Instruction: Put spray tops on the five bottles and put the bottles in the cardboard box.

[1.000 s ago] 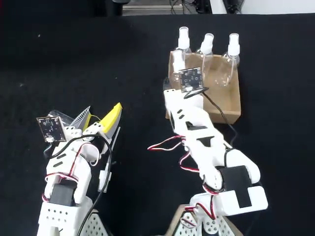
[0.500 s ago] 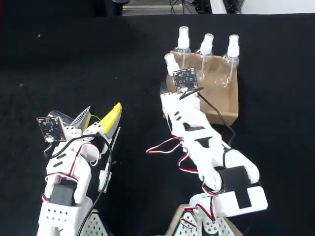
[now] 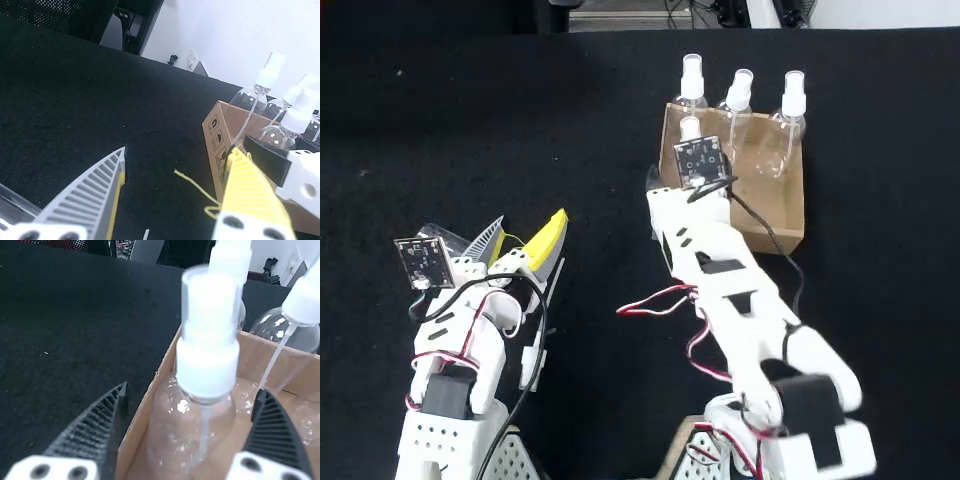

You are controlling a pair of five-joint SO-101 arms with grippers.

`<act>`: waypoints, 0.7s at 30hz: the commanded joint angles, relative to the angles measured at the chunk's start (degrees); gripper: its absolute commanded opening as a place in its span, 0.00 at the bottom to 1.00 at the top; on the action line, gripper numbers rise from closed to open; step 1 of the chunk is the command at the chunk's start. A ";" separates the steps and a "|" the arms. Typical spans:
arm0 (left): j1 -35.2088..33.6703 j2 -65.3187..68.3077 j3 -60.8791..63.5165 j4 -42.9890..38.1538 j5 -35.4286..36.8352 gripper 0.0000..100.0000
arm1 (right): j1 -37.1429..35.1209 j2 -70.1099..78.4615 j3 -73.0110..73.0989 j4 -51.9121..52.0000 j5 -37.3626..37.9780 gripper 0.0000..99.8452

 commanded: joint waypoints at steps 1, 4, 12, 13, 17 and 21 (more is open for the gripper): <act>-0.40 -0.35 1.27 -1.23 0.00 0.30 | -0.44 -5.41 -0.31 3.34 0.00 0.34; -0.40 -0.26 1.27 -1.23 0.00 0.30 | -0.44 -6.55 0.04 3.96 0.00 0.34; -0.40 -0.26 1.27 -1.23 0.00 0.30 | 3.16 -11.21 -1.80 13.36 0.00 0.34; -0.40 -0.26 1.27 -1.23 0.00 0.30 | 3.25 -12.35 -2.42 15.56 -0.09 0.34; -0.40 -0.26 1.27 -1.23 0.00 0.30 | 1.67 -17.71 -5.93 27.87 -0.09 0.34; -0.40 -0.26 1.27 -1.23 0.00 0.30 | 0.18 -24.31 -9.63 41.58 -0.09 0.34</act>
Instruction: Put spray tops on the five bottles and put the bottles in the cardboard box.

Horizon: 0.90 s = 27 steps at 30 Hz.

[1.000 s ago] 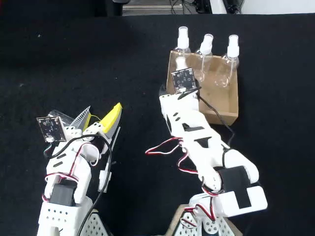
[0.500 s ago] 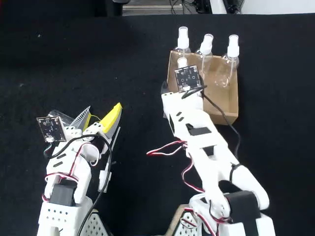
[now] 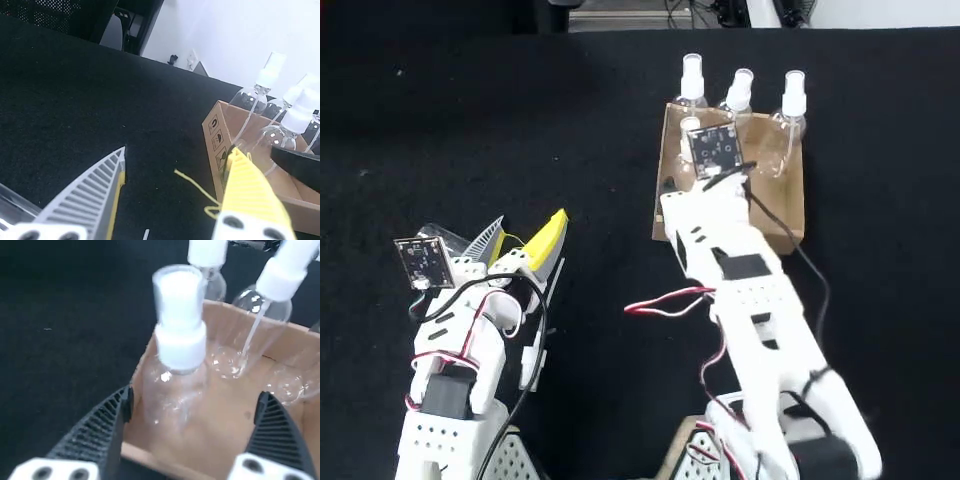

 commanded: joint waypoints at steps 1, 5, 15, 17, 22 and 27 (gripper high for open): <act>-0.40 -0.26 1.27 -1.23 0.00 0.30 | -1.14 -8.31 -6.20 12.40 -0.09 0.34; -0.40 -0.26 1.27 -1.23 0.00 0.30 | -0.79 -16.75 -9.01 26.99 0.09 0.34; -0.48 -0.35 -6.20 13.89 -8.00 0.30 | -8.09 -30.55 -10.07 47.12 2.81 0.16; -2.15 -0.09 -11.47 19.43 -12.48 0.30 | -11.69 -31.25 -10.07 48.53 4.48 0.19; -13.41 0.44 -18.15 21.63 -11.69 0.30 | -17.93 -29.14 -10.33 48.18 6.95 0.24; -19.12 8.35 -22.55 18.90 -11.69 0.30 | -22.95 -25.27 -9.80 45.63 6.77 0.24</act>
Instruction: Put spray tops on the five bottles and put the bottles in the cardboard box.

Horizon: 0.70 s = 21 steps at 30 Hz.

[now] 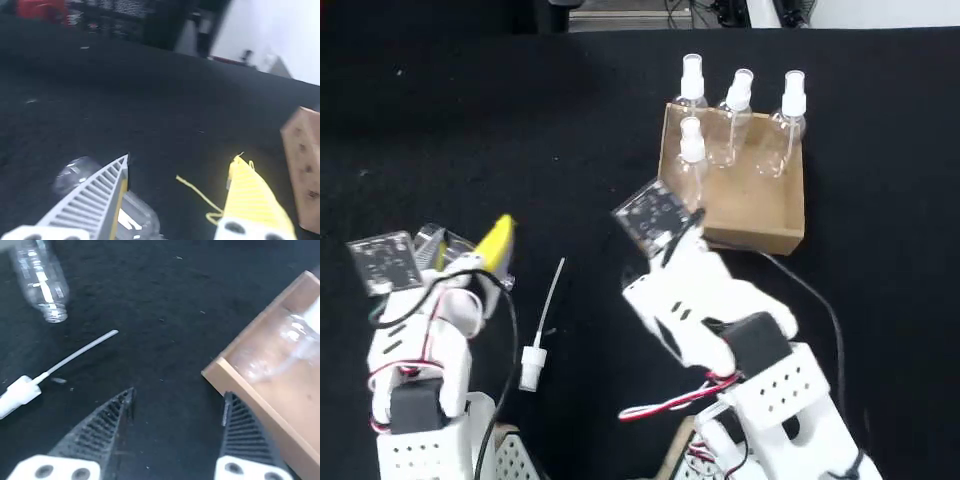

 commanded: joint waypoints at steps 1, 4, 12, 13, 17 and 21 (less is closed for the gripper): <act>-4.79 9.58 -8.75 -2.64 -0.35 0.30 | -3.78 3.21 -3.12 -3.43 0.00 0.24; -6.81 21.98 -16.13 -2.37 -0.35 0.30 | -5.10 4.44 -0.31 -7.47 0.00 0.24; -11.38 61.80 -41.71 11.78 -0.88 0.30 | -5.45 4.97 8.22 -13.45 0.00 0.24; -11.56 66.11 -44.79 13.98 -0.88 0.30 | -5.45 4.97 8.75 -13.45 0.00 0.24; -11.56 80.18 -54.90 21.10 -0.44 0.30 | -5.45 4.97 9.45 -13.45 0.00 0.24; -11.91 88.62 -61.93 25.32 -0.35 0.30 | -5.45 4.97 9.45 -13.45 0.00 0.24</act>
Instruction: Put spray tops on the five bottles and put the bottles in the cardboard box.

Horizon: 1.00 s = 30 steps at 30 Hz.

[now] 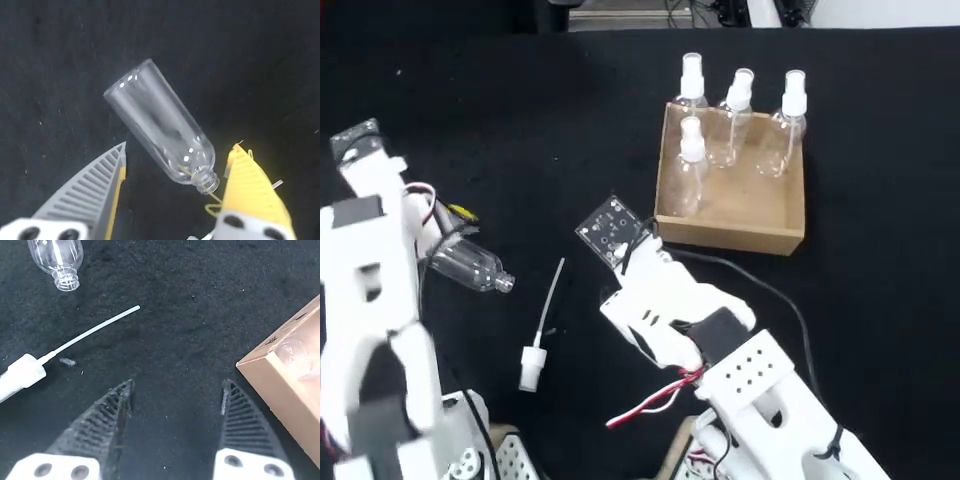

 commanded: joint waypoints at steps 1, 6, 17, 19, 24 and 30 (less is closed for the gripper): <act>-1.10 8.44 -10.68 3.96 -0.09 0.30 | -0.70 0.04 -0.22 -1.49 0.09 0.24; -4.53 13.63 -11.12 3.43 3.34 0.30 | -0.70 0.04 -0.22 -1.49 0.09 0.24; -0.31 25.67 -11.65 -0.97 11.08 0.30 | -0.70 0.04 0.31 -1.49 0.09 0.24; 1.36 27.25 -11.65 -1.49 10.90 0.30 | -0.70 0.04 0.31 -1.49 0.09 0.24; 3.38 28.48 -11.74 -1.41 10.81 0.23 | -0.70 0.04 0.31 -1.49 0.09 0.24; 2.86 28.48 -15.34 0.79 10.11 0.05 | -0.44 -0.04 0.31 -1.14 0.18 0.24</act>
